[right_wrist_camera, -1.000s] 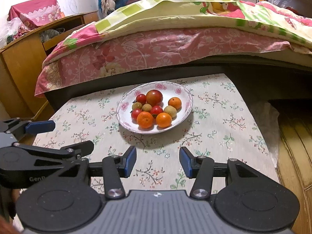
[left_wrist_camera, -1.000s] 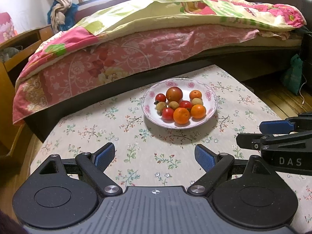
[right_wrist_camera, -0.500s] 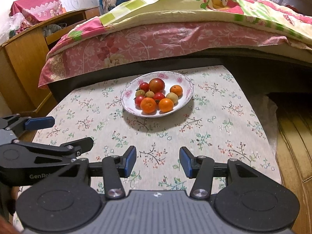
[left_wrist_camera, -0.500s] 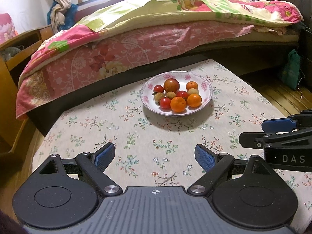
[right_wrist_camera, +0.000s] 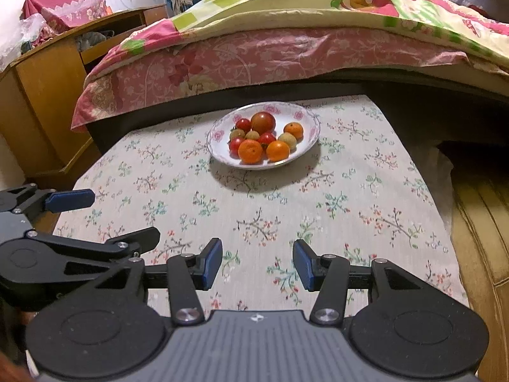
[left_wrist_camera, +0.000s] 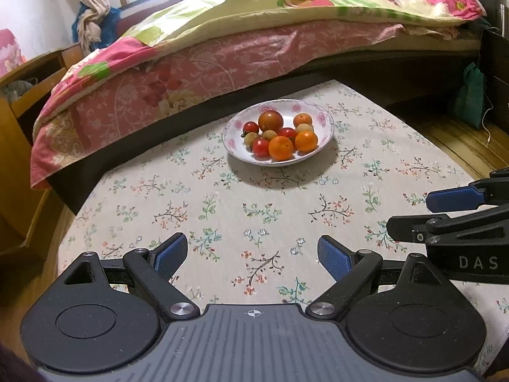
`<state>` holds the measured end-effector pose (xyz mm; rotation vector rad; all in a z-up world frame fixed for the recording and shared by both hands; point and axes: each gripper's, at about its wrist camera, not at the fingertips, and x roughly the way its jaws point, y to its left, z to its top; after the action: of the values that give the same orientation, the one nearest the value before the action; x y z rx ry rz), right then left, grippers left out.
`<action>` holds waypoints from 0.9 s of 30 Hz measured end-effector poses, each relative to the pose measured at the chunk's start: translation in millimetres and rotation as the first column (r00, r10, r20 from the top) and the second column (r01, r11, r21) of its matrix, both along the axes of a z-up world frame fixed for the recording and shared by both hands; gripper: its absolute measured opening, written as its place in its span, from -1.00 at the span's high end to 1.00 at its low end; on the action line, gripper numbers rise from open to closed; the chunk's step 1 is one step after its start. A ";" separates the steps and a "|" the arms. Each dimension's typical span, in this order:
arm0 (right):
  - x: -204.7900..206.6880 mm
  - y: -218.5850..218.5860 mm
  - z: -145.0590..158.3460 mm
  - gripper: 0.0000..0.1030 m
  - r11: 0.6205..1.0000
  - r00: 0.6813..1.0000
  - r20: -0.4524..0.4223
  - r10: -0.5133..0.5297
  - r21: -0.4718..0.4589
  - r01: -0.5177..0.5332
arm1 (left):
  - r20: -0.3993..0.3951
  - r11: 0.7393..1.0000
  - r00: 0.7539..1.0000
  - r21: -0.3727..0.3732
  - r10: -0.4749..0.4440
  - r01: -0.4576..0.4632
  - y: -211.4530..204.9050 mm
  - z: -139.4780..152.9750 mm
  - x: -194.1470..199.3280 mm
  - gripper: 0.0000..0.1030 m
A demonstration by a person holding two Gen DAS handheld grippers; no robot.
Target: Organize fruits
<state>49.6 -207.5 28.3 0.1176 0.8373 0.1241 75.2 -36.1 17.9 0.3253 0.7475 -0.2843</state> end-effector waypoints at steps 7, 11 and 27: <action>-15.9 5.0 -0.7 0.06 1.000 1.000 -0.016 0.008 -0.008 -0.008 | -0.023 1.000 1.000 0.006 0.006 -0.005 3.6 -3.9 -11.9 -0.80; -24.8 7.3 -3.1 0.06 1.000 0.999 -0.037 0.007 -0.011 -0.008 | -0.046 1.000 0.999 0.016 0.010 -0.009 4.2 -7.4 -20.3 -0.80; -56.8 14.3 -12.1 0.06 1.000 0.995 -0.095 0.012 -0.009 -0.013 | -0.063 0.995 0.995 0.069 0.080 -0.076 7.6 -11.5 -55.4 -0.80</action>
<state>-7.2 -193.2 16.1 0.1098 0.9336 0.1274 19.8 -28.6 6.4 0.3502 0.8338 -0.1972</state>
